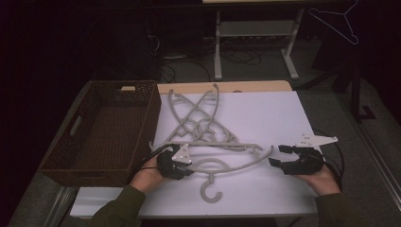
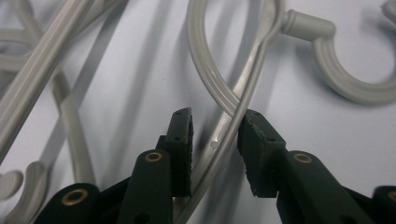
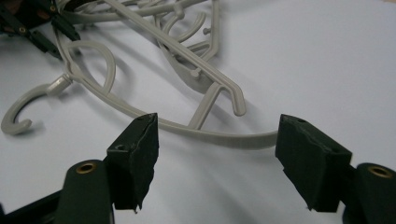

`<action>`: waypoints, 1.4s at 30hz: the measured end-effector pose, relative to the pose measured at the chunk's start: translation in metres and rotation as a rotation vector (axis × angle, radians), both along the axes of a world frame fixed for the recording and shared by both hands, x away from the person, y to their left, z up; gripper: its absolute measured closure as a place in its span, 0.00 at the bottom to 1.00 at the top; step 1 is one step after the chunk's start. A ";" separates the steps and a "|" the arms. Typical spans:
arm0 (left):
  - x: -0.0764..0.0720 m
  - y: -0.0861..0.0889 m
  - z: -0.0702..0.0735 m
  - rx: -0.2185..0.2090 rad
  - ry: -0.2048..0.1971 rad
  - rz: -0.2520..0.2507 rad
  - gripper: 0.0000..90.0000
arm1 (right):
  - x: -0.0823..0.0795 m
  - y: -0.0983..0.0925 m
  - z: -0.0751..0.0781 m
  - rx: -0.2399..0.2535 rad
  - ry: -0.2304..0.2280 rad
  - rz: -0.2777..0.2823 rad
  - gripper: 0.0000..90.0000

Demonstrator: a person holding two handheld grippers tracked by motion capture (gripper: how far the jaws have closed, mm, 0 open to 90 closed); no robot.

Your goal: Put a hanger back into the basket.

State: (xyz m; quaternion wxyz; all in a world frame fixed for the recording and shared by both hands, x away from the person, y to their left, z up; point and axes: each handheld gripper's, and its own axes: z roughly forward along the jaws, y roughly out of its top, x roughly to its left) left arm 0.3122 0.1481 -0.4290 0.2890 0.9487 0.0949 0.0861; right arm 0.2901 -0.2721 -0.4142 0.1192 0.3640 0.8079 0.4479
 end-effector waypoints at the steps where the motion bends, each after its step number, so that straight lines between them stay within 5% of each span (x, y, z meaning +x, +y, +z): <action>1: 0.000 0.000 0.000 0.002 0.001 -0.007 0.74 | -0.001 -0.001 0.001 0.004 0.001 -0.004 0.33; 12: -0.003 -0.003 0.006 -0.044 0.007 -0.049 0.82 | -0.002 -0.004 0.000 0.004 -0.010 -0.022 0.33; 19: -0.001 -0.007 0.017 -0.067 -0.027 -0.077 0.90 | -0.005 -0.010 0.001 0.013 -0.018 -0.045 0.32; 20: 0.000 -0.008 0.020 -0.098 -0.034 -0.060 0.90 | -0.006 -0.010 0.001 0.011 -0.015 -0.048 0.32; 32: 0.004 -0.007 0.045 -0.149 -0.039 -0.027 0.91 | -0.008 -0.013 0.000 0.014 -0.016 -0.061 0.32; 42: 0.014 -0.005 0.088 -0.254 -0.009 0.031 0.91 | -0.009 -0.010 0.001 0.043 -0.020 -0.051 0.29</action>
